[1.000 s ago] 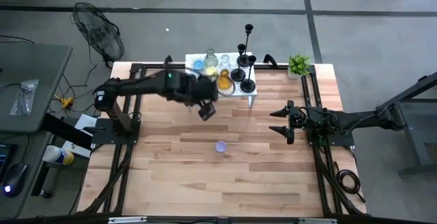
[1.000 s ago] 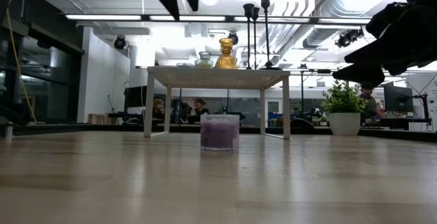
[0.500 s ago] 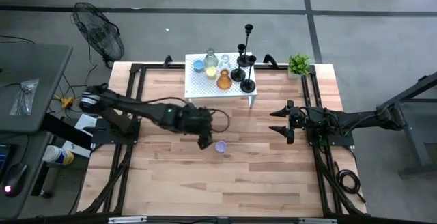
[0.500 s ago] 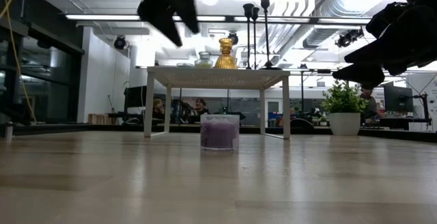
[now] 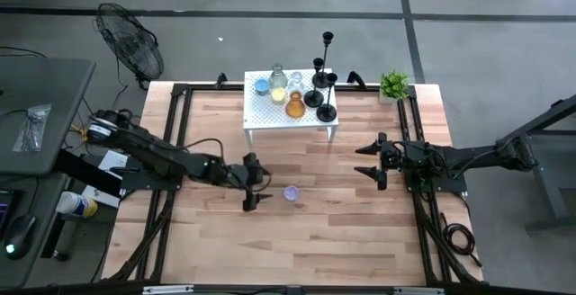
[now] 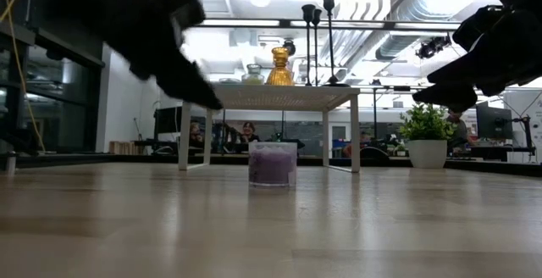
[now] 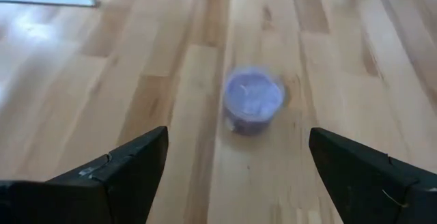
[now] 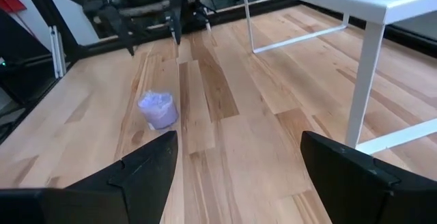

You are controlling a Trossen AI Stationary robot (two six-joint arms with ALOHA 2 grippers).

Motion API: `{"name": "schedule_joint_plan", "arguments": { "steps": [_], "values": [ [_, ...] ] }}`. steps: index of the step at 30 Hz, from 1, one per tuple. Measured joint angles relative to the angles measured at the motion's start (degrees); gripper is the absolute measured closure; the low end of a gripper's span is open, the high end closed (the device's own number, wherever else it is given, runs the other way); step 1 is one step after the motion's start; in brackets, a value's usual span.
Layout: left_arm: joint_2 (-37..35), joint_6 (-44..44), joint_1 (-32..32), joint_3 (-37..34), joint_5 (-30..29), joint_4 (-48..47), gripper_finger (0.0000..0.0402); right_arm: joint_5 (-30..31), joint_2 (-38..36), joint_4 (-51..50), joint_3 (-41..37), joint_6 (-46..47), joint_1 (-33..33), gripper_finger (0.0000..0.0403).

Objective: Pick & Place candle stick holders
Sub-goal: Put the violet scented candle on the shelf

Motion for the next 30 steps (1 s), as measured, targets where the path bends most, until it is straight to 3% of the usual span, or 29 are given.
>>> {"name": "schedule_joint_plan", "arguments": {
  "steps": [12,30],
  "values": [
    [10.4,12.3,-0.3,-8.3,7.0,27.6,0.0051,0.1,0.9,0.0,0.0,0.0,0.0,0.01],
    [32.9,15.4,-0.1,-6.7,5.5,57.7,0.0051,0.1,0.9,0.0,0.0,0.0,0.0,0.01]
  ]
}}
